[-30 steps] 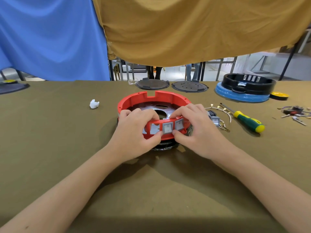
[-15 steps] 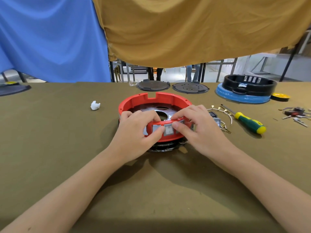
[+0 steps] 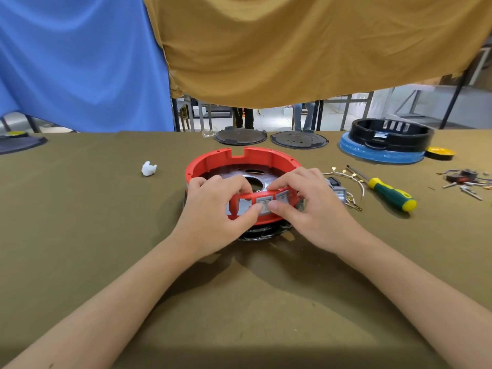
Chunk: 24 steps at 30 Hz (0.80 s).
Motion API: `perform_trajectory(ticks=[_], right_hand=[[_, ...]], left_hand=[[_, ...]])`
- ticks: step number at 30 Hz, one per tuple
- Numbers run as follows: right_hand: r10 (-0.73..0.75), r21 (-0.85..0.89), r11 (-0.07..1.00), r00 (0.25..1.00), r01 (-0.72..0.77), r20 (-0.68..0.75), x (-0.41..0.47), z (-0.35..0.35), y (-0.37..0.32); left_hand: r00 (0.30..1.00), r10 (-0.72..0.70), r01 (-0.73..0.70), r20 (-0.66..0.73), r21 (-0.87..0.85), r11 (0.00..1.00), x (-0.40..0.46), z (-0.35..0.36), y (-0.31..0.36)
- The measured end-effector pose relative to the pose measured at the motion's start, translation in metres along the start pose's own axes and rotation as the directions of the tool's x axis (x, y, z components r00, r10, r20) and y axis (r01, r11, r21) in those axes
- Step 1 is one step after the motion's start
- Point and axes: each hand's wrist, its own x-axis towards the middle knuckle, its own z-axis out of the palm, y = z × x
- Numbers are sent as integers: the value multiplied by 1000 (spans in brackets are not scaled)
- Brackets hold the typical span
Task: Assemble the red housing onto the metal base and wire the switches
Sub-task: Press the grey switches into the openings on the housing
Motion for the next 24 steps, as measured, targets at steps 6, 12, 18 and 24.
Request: perform_trajectory(ticks=[6,12,18,24], right_hand=[[34,5,999,999,-34,-14,5,4,1],[101,127,988,991,-90,-88,-1,-3,2],[520,-223,782,806,-582,-283,2,-23,35],[636,-444,645,759,-622,-139,6,-16,41]], left_hand=[[999,-32,32,-17,42,999,4,3,1],[999,-19,21,-27,45,999,-2,-3,-5],[999,-34,35,-11,134,990,-3,-4,-7],[999,-46,46,-5,135,990,-2,-5,-5]])
